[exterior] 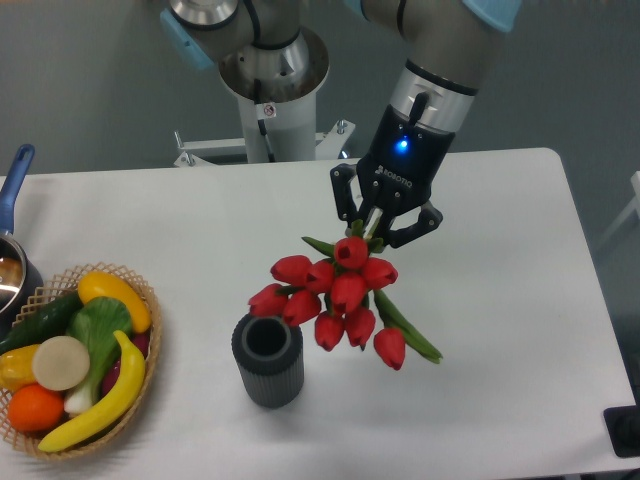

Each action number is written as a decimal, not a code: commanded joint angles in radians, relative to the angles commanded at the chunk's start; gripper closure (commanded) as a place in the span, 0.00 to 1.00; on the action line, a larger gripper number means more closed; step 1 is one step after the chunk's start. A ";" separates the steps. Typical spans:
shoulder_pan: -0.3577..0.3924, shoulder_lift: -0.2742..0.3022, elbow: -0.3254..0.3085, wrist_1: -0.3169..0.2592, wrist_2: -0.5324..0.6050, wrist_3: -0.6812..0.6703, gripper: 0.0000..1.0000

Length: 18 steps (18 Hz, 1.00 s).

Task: Insert the flowers into the vase
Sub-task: 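Carry the red tulip bunch with the gripper over the grey vase, then lower the tulip stems into the vase opening with the gripper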

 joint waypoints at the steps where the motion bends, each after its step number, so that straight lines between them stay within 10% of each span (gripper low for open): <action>1: -0.002 -0.003 0.005 0.017 -0.017 -0.018 0.96; 9: 0.000 -0.037 0.032 0.186 -0.175 -0.175 0.96; 18: -0.021 -0.163 0.140 0.245 -0.284 -0.183 0.94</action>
